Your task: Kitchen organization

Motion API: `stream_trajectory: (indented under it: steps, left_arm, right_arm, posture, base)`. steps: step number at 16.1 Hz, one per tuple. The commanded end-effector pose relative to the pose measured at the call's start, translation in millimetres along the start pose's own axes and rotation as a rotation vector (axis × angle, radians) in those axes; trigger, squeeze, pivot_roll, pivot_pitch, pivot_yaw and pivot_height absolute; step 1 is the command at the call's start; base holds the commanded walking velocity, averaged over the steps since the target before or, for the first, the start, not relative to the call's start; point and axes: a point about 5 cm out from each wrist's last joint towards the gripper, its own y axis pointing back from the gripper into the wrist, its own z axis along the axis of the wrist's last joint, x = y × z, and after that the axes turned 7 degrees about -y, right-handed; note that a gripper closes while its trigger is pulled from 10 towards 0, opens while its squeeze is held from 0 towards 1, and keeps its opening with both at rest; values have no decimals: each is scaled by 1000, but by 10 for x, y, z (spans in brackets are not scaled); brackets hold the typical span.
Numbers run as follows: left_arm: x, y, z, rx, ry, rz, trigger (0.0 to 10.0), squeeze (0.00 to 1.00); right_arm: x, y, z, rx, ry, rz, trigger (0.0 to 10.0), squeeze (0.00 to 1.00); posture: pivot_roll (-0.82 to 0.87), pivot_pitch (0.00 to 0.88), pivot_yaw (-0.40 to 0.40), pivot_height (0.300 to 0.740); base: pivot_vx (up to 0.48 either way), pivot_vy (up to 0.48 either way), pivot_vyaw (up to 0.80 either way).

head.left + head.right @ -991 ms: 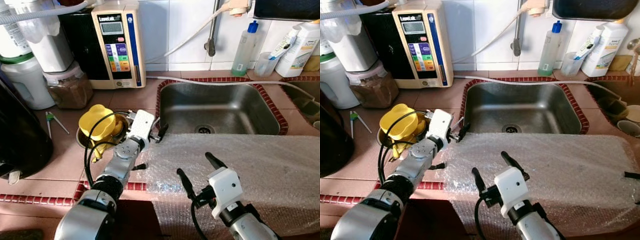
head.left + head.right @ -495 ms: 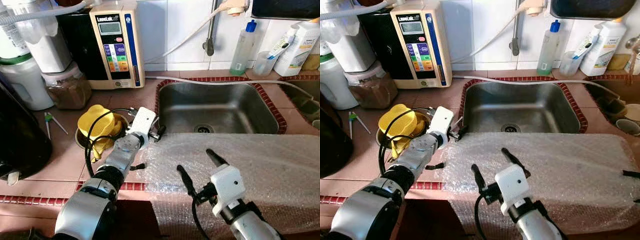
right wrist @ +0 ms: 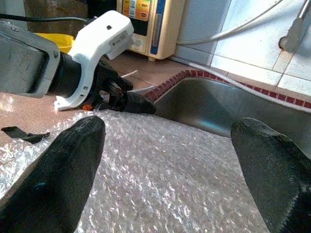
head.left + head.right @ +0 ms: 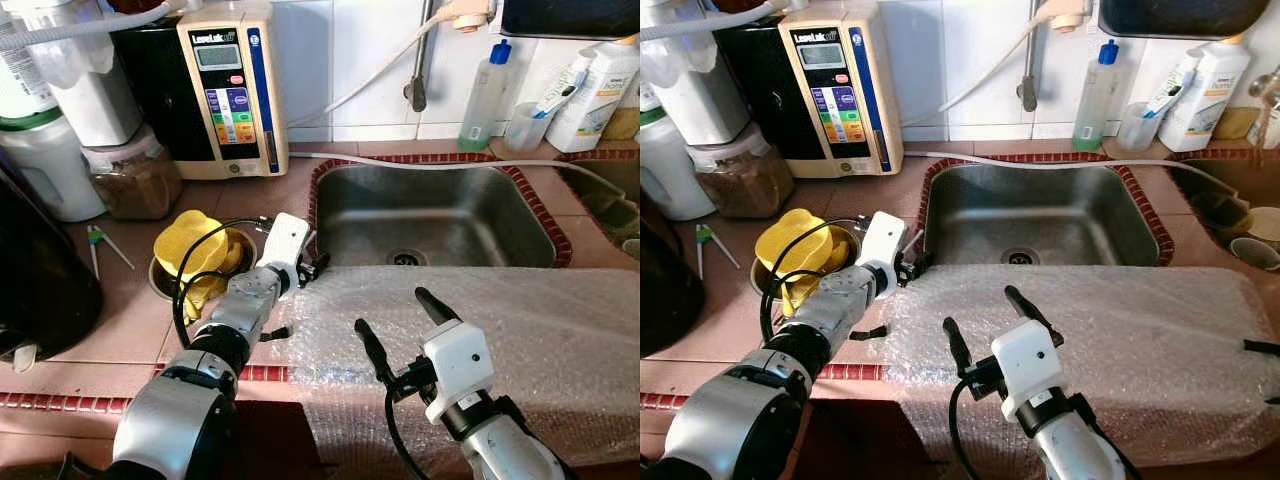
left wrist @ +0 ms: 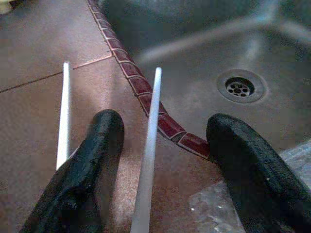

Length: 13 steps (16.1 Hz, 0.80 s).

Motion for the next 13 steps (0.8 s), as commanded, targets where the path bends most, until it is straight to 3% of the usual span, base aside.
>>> stream_trajectory:
  steps: [1, 13]
  left_arm:
    - [6, 46, -286, 129, 34, 8, 0, 0]
    - [34, 42, -237, 93, 60, 35, 0, 0]
  right_arm:
    - [2, -5, 62, -20, 0, 2, 10000, 0]
    - [-6, -15, 51, -12, 5, 1, 10000, 0]
  posture:
    - [-21, 46, 85, 740]
    - [-17, 48, 81, 740]
  base:
    - [0, 0, 0]
    - [0, 0, 0]
